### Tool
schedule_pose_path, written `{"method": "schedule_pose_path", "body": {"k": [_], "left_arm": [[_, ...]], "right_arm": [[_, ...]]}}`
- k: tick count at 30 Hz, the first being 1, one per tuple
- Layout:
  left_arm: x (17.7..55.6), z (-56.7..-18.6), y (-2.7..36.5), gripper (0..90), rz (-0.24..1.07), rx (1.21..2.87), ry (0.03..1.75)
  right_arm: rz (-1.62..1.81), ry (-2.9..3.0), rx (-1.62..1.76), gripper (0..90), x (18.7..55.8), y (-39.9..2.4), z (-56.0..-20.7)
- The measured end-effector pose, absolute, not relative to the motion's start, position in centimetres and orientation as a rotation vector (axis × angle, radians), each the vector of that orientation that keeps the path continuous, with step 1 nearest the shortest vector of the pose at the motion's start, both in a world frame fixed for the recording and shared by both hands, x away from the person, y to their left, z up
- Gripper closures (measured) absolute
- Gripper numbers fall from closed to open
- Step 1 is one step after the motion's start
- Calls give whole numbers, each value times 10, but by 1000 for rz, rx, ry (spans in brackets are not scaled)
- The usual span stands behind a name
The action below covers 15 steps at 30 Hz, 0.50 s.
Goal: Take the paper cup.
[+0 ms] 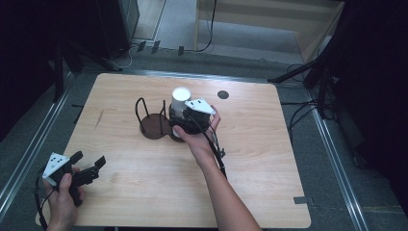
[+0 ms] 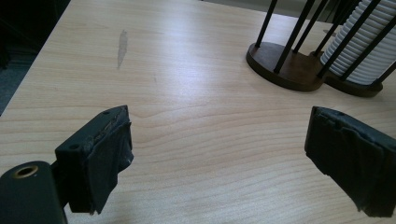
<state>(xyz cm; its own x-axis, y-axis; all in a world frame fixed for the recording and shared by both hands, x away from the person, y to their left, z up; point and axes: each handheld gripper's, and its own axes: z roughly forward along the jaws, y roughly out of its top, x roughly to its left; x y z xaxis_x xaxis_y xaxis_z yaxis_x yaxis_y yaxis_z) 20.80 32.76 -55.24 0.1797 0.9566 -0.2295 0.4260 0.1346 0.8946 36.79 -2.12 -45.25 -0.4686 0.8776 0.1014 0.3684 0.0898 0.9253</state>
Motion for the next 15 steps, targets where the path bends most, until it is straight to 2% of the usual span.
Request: {"method": "schedule_pose_path", "body": {"k": [15], "left_arm": [[209, -552, 328, 80, 660, 1462, 1402]], "right_arm": [[1366, 1858, 1216, 241, 373, -16, -457]]}}
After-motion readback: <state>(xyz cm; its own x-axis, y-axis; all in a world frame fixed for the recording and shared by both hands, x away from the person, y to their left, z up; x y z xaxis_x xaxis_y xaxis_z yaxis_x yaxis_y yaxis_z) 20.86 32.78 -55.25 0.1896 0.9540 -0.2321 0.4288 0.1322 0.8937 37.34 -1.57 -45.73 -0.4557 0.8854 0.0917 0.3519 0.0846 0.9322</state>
